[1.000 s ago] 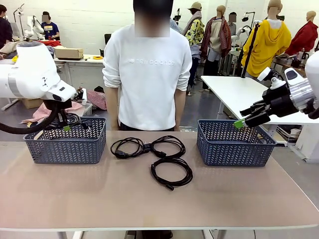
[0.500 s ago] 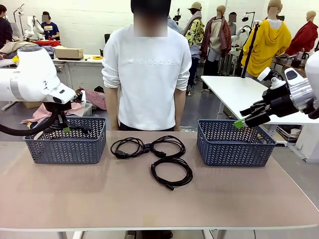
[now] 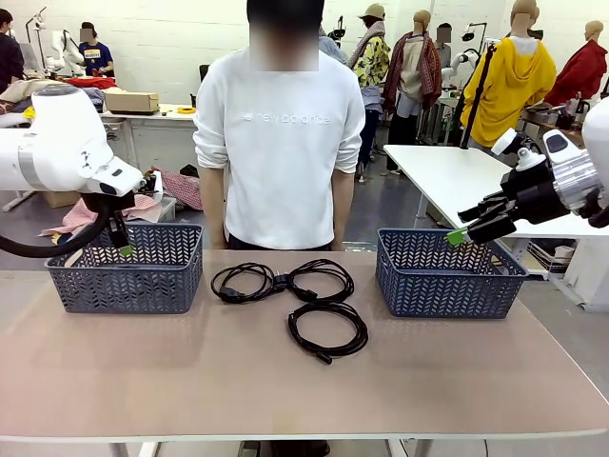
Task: Organize the cables according to human instructions.
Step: Pick up a bundle of cables and place it in the basket indicated by the human.
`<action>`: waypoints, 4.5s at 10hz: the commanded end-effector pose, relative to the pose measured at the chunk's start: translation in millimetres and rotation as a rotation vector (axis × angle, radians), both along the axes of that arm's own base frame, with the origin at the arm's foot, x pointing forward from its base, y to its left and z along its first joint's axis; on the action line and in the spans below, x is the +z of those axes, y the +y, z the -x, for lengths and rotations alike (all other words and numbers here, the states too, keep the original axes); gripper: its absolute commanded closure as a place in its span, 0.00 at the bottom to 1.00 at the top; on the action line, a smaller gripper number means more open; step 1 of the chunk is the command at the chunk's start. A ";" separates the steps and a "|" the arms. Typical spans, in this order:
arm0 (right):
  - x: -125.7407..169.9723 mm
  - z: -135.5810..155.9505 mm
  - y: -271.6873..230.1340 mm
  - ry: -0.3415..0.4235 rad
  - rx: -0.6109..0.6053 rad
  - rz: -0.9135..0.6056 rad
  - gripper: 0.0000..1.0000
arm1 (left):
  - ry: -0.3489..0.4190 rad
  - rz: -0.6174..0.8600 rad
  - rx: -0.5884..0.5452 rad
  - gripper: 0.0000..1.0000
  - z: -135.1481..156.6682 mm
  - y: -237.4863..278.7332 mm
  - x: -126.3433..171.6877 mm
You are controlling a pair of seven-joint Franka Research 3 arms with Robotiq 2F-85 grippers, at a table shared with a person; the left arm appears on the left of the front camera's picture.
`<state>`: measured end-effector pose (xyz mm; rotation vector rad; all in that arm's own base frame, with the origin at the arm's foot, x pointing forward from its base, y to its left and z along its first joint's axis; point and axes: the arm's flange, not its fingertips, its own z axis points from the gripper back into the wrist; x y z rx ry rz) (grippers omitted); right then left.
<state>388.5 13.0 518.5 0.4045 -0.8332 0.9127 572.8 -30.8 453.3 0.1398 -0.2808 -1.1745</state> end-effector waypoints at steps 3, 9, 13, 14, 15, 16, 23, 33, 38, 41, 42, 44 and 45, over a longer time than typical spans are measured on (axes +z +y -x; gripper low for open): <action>0.1 -1.3 1.6 -0.006 0.006 -0.021 0.00 | 0.058 0.027 -0.019 0.03 -0.6 3.7 11.6; 0.1 -1.3 1.6 -0.006 0.006 -0.021 0.00 | 0.069 0.013 0.001 0.00 1.2 -1.6 7.7; 0.1 -1.3 1.6 -0.006 0.006 -0.021 0.00 | 0.069 0.013 0.001 0.00 1.2 -1.6 7.7; 0.1 -1.3 1.6 -0.006 0.006 -0.021 0.00 | 0.070 0.023 0.004 0.00 0.5 -3.5 7.2; 0.1 -1.3 1.6 -0.006 0.006 -0.021 0.00 | 0.063 0.075 -0.005 0.00 9.9 -17.4 14.9; 0.1 -1.3 1.6 -0.006 0.006 -0.021 0.00 | 0.051 0.124 -0.014 0.00 22.9 -31.1 20.0; 0.1 -1.3 1.6 -0.006 0.006 -0.021 0.00 | 0.024 0.393 -0.169 0.00 119.3 -95.9 30.6; 0.1 -1.3 1.6 -0.006 0.006 -0.021 0.00 | 0.134 0.366 -0.277 0.00 172.7 -138.6 -3.8; 0.1 -1.3 1.6 -0.006 0.006 -0.021 0.00 | 0.134 0.366 -0.277 0.00 172.7 -138.6 -3.8; 0.1 -1.3 1.6 -0.006 0.006 -0.021 0.00 | 0.134 0.366 -0.277 0.00 172.7 -138.6 -3.8; 0.1 -1.3 1.6 -0.006 0.006 -0.021 0.00 | 0.134 0.366 -0.277 0.00 172.7 -138.6 -3.8; 0.1 -1.3 1.6 -0.006 0.006 -0.021 0.00 | 0.134 0.366 -0.277 0.00 172.7 -138.6 -3.8; 0.1 -1.3 1.6 -0.006 0.006 -0.021 0.00 | 0.134 0.366 -0.277 0.00 172.7 -138.6 -3.8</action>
